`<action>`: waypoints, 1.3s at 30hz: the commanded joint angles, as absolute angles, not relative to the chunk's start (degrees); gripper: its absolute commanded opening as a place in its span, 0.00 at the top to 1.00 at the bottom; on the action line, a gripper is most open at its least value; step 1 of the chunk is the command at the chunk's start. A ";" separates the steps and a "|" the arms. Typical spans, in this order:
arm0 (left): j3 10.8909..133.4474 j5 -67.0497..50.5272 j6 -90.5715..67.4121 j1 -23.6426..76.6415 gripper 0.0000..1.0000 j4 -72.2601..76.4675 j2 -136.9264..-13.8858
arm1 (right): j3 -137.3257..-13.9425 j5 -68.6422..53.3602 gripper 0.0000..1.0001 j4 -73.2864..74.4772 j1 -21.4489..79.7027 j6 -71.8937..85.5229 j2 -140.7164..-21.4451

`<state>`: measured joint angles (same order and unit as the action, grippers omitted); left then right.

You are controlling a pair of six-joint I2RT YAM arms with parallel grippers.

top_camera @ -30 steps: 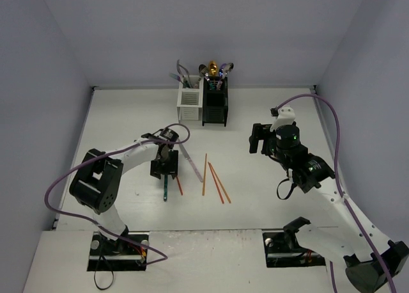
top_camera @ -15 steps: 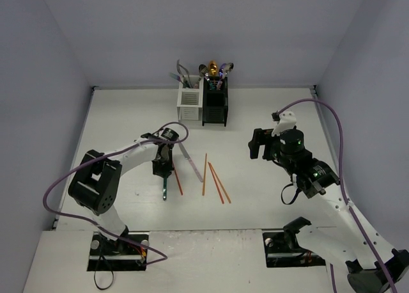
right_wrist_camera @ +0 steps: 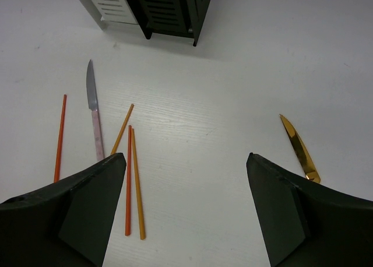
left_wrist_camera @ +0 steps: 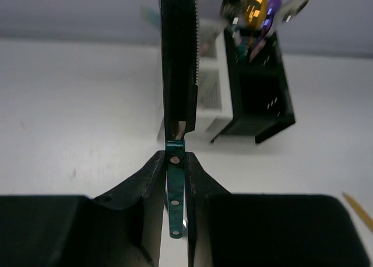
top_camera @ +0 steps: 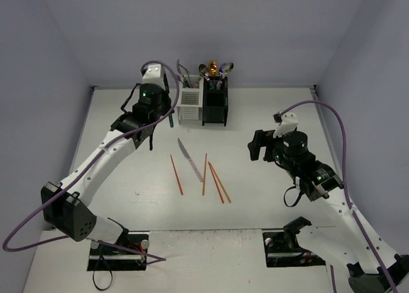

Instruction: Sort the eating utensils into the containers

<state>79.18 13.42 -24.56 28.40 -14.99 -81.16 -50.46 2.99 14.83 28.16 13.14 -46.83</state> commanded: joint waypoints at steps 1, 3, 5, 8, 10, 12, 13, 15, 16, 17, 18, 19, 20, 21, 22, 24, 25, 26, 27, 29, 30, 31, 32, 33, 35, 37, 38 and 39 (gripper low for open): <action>84.03 14.10 -12.85 28.19 1.00 10.93 -86.07 | -52.38 5.82 0.18 12.57 27.95 13.99 -48.85; 87.43 12.84 -10.94 27.89 1.00 14.63 -89.98 | -52.38 7.05 0.18 12.63 27.95 14.32 -49.54; 91.57 10.26 -8.97 27.46 1.00 17.80 -94.56 | -52.38 8.18 0.18 12.57 27.95 15.21 -49.79; 94.48 8.53 -6.20 27.27 1.00 24.38 -99.92 | -52.47 9.01 0.18 12.57 27.95 16.32 -50.76; 95.40 8.48 -5.45 26.81 1.00 28.46 -102.86 | -52.43 9.05 0.18 12.57 27.91 16.61 -51.33; 96.39 8.09 -5.64 26.23 1.00 31.86 -105.38 | -52.28 9.27 0.18 12.57 27.94 16.91 -51.59; 96.96 8.09 -5.78 25.80 1.00 32.45 -106.96 | -52.14 9.63 0.18 12.57 27.87 17.19 -51.59; 97.09 8.32 -6.46 25.41 1.00 34.46 -109.25 | -51.80 10.31 0.18 12.57 27.86 17.43 -51.50; 97.03 8.26 -6.94 25.23 1.00 35.24 -110.20 | -51.68 10.54 0.18 12.57 27.86 17.49 -51.50; 97.03 8.26 -7.21 25.22 1.00 35.69 -110.92 | -51.68 10.72 0.18 12.57 27.86 17.49 -51.50; 96.67 8.26 -7.45 25.05 1.00 36.70 -111.81 | -51.68 11.02 0.18 12.57 27.86 17.37 -51.50; 96.17 8.30 -7.68 24.96 1.00 38.13 -112.86 | -51.60 11.20 0.18 12.57 27.86 17.11 -51.55; 95.68 8.35 -7.92 24.93 1.00 39.54 -113.55 | -51.54 11.25 0.18 12.57 27.86 16.81 -51.59; 95.37 8.18 -8.23 24.81 1.00 40.44 -113.94 | -51.57 11.30 0.18 12.58 27.86 16.62 -51.61; 95.09 7.64 -8.73 24.59 1.00 41.37 -115.19 | -51.52 11.46 0.18 12.64 27.86 16.34 -51.66; 94.61 7.24 -10.39 24.57 1.00 42.55 -116.79 | -51.32 11.65 0.18 12.66 27.86 16.08 -51.59; 94.10 7.09 -11.17 24.57 1.00 42.97 -117.50 | -51.21 11.69 0.17 12.66 27.90 16.00 -51.63; 93.29 7.03 -12.08 24.52 1.00 43.44 -117.88 | -51.12 11.69 0.17 12.66 27.92 16.00 -51.65; 92.67 7.03 -12.68 24.52 1.00 43.99 -118.12 | -51.07 11.67 0.17 12.66 27.86 16.00 -51.59; 90.74 7.23 -14.19 24.52 0.99 45.91 -117.86 | -50.86 11.33 0.17 12.66 27.86 15.93 -51.39; 89.76 7.36 -14.67 24.56 0.96 46.59 -117.70 | -50.73 11.25 0.17 12.66 27.86 15.80 -51.29; 88.84 7.47 -14.94 24.61 0.92 47.01 -117.60 | -50.62 11.25 0.17 12.66 27.86 15.64 -51.24; 88.07 7.47 -14.94 24.61 0.91 47.02 -117.52 | -50.55 11.17 0.17 12.66 27.78 15.49 -51.24; 87.48 7.59 -14.94 24.67 0.88 47.02 -117.45 | -50.48 11.04 0.17 12.66 27.77 15.28 -51.12; 86.70 7.84 -14.89 24.70 0.84 47.02 -117.28 | -50.31 10.61 0.17 12.66 27.77 14.97 -50.92; 85.96 8.25 -14.89 24.70 0.80 47.02 -116.90 | -50.06 10.04 0.17 12.70 27.77 14.77 -50.63; 85.69 8.43 -14.97 24.75 0.79 47.02 -116.54 | -49.93 9.71 0.17 12.74 27.77 14.74 -50.40; 85.09 8.61 -15.03 24.87 0.78 47.02 -115.94 | -49.75 9.41 0.17 12.74 27.77 14.68 -50.10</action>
<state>84.73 7.88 -13.69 24.73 39.07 -120.44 -50.02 9.65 14.85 28.14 15.70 -51.13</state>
